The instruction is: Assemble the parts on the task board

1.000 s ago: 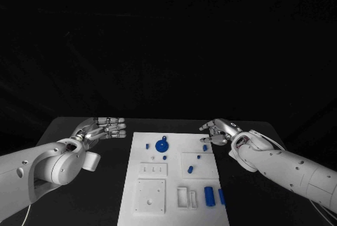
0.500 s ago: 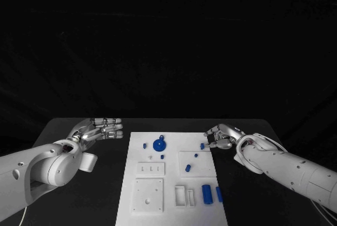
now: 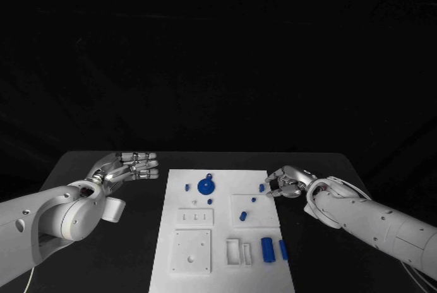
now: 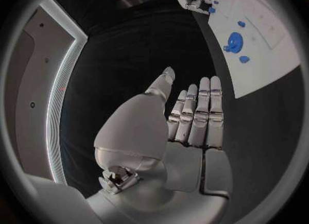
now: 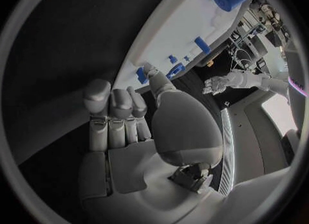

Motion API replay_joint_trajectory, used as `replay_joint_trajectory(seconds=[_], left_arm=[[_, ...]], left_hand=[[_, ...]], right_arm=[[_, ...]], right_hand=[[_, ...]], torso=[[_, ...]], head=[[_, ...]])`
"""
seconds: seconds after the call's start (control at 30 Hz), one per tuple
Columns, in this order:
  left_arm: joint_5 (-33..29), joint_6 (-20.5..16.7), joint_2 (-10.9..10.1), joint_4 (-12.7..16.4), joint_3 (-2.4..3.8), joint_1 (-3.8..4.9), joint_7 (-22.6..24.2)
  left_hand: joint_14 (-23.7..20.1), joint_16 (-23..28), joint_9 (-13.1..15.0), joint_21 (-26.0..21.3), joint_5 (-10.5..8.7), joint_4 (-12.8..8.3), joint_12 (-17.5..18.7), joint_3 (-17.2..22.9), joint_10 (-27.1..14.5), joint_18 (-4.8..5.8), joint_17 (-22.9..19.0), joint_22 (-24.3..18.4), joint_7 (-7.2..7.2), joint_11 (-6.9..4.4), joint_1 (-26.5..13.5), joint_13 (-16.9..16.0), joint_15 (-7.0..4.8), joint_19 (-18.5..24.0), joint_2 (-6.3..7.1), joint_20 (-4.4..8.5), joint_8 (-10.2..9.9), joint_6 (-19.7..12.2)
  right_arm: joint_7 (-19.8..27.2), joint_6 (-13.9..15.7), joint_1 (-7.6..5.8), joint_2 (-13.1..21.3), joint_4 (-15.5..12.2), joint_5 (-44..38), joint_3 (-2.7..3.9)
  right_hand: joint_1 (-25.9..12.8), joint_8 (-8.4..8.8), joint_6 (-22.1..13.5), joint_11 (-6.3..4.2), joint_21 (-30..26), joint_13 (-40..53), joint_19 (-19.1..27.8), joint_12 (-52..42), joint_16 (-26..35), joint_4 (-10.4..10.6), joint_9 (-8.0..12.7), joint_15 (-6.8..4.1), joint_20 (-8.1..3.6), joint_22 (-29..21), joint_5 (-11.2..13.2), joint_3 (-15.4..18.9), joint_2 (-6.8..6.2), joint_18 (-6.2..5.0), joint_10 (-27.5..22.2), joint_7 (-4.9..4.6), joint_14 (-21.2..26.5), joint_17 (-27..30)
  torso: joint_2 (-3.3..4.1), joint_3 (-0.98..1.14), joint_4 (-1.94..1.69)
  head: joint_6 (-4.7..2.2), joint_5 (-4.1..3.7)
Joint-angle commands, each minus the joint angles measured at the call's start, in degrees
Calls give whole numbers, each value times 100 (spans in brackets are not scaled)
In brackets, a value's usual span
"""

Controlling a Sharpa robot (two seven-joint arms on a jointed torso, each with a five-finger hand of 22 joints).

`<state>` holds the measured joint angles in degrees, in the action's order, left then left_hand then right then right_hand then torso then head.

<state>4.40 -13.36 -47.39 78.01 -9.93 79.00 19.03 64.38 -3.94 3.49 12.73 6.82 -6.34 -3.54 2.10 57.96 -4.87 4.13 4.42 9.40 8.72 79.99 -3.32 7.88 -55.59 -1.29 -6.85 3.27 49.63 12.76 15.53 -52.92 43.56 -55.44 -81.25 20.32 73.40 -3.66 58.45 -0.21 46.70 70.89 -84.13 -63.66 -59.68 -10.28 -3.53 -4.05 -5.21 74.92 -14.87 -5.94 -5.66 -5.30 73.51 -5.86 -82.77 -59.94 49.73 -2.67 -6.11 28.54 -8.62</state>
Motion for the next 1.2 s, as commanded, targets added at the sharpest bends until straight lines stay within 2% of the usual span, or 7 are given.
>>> replay_joint_trajectory(seconds=[0.03,0.37,0.7,0.93,1.2], left_arm=[[21,98,19,-2,3,-8,63],[23,115,28,-23,3,-27,51],[24,131,26,-25,3,-31,39],[25,142,18,-22,3,-32,27],[28,157,16,-22,3,-32,16]], left_hand=[[-36,33,-5,1,-5,-24,9,0,-19,15,-3,-4,-12,0,65,-6,-12,34,8,-20,4,10],[-36,33,-5,1,-5,-24,9,0,-19,15,-3,-4,-12,0,65,-6,-12,34,8,-20,4,10],[-38,33,-6,7,-8,-28,9,-8,-27,14,-4,-3,-8,6,58,-6,-11,38,3,-22,4,-13],[-39,33,-8,8,-10,-23,9,-14,-33,14,-3,-3,0,9,50,-6,-10,39,3,-23,0,-47],[-39,33,-8,8,-10,-23,9,-14,-33,14,-3,-3,0,9,50,-6,-10,39,3,-23,0,-47]], right_arm=[[52,-74,21,-41,37,31,1],[-31,-17,37,-159,148,56,1],[-86,68,44,-287,239,76,1],[-128,149,46,-338,289,108,1],[-140,168,48,-362,310,129,2]], right_hand=[[-6,9,-35,-31,-9,5,-315,19,10,21,-7,-31,-40,555,27,28,76,71,19,17,0,-15],[-57,10,-42,-16,-10,17,-318,1,-1,81,-7,-23,-31,553,66,35,109,51,32,5,-2,-30],[-94,10,-49,-8,12,36,-322,-26,-23,145,-7,-14,-18,555,97,21,134,26,48,-1,-7,-56],[-71,10,-26,-7,17,42,-319,-33,-21,141,-7,-13,-13,552,314,-154,171,16,51,-2,-7,-62],[-135,12,32,-22,24,54,-317,-43,-20,36,-5,-24,-23,553,578,-576,195,25,56,10,-8,-71]], torso=[[-3,-2,6],[-7,-7,-3],[-11,-10,1],[-12,-9,0],[-15,-6,7]], head=[[10,-8],[35,-40],[31,-24],[32,-41],[45,-46]])
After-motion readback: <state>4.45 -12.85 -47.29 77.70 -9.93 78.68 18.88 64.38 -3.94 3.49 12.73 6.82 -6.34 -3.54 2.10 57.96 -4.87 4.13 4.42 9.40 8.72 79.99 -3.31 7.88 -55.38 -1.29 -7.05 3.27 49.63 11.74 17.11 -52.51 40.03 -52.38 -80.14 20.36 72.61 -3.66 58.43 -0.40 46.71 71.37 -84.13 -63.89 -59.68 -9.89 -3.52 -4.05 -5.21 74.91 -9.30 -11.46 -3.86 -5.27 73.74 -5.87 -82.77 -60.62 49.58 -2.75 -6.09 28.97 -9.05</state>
